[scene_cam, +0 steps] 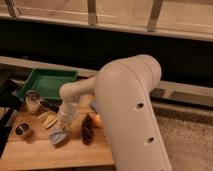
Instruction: Wipe table surface with towel
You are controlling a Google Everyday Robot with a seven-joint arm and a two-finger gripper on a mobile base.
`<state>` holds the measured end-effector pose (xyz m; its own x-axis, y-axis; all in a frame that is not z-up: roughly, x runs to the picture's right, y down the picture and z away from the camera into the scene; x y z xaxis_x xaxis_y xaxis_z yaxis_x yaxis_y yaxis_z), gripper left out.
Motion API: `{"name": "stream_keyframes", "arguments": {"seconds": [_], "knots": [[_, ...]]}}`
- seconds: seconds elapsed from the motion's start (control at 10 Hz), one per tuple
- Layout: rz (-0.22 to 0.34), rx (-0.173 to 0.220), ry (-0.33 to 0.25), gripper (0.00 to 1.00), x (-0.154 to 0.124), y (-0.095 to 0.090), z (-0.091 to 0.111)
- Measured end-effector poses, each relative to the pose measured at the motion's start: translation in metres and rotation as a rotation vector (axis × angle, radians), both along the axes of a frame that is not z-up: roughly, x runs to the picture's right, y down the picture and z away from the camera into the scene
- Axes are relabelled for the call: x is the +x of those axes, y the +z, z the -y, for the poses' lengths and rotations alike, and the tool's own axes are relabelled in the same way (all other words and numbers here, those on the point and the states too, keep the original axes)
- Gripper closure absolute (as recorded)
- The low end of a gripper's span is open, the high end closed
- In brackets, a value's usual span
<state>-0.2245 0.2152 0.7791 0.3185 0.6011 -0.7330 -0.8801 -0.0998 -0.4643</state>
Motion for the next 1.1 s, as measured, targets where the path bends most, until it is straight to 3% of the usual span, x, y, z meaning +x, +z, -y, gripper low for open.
{"name": "stream_keyframes", "arguments": {"seconds": [0.3, 0.4, 0.6, 0.9, 1.1], "knots": [[-0.022, -0.033, -0.008, 1.00, 0.011, -0.010, -0.018], [-0.101, -0.062, 0.021, 1.00, 0.046, -0.007, -0.021], [-0.144, -0.055, 0.041, 1.00, 0.067, -0.001, -0.010], [-0.134, -0.016, 0.038, 1.00, 0.056, 0.006, 0.013], [-0.090, 0.015, 0.021, 1.00, 0.024, 0.011, 0.030]]}}
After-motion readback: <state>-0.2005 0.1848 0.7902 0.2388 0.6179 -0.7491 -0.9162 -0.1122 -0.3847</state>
